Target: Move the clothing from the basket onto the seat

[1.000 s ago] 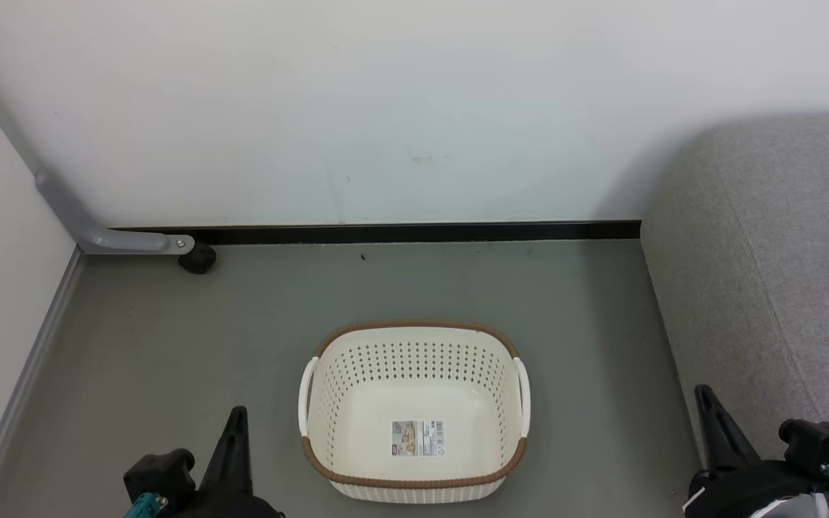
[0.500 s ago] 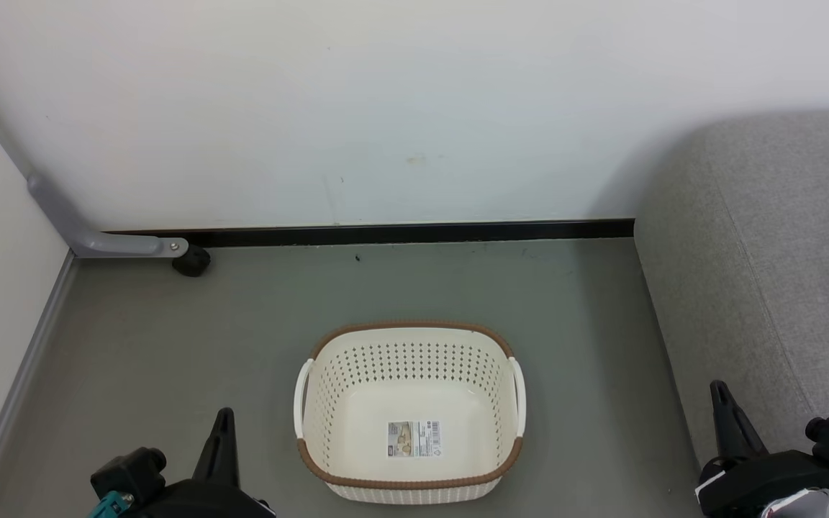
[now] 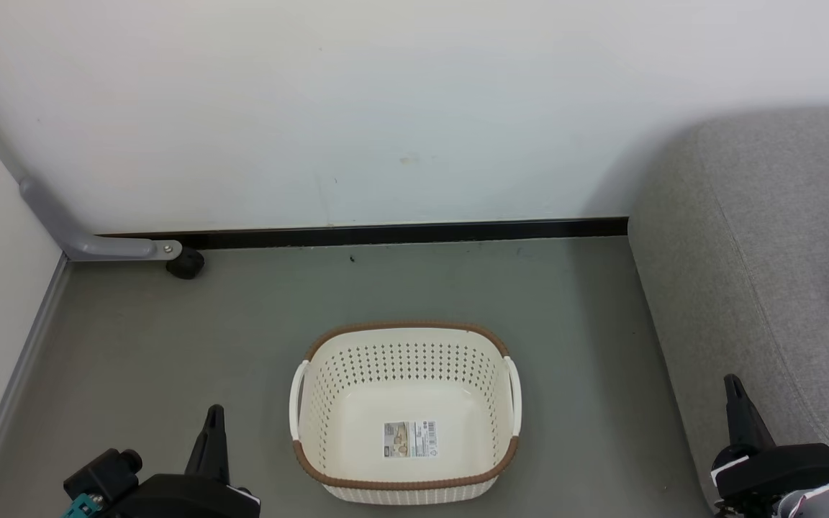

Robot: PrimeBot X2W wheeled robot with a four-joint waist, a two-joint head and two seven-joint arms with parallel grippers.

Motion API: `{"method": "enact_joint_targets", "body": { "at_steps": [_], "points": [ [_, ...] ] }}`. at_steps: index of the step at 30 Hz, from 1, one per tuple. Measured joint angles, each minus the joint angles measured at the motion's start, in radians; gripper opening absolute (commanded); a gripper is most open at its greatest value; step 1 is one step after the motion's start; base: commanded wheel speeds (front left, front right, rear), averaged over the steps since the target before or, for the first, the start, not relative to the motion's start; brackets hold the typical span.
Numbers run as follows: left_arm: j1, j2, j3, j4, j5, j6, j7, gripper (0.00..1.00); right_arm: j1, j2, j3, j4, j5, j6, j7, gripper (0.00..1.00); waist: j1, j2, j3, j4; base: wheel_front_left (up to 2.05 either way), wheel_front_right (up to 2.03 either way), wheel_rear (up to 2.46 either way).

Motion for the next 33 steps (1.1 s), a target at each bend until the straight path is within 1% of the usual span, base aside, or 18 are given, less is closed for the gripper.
{"method": "enact_joint_targets", "body": {
  "at_steps": [33],
  "points": [
    [0.0,-0.018,0.104,-0.054,-0.397,-0.052,0.111,0.0,0.001,0.024,-0.083,-0.076,0.43,0.0,0.114,0.0,0.0,0.0,0.001,-0.026,0.0,0.0,0.0]
  ]
}}
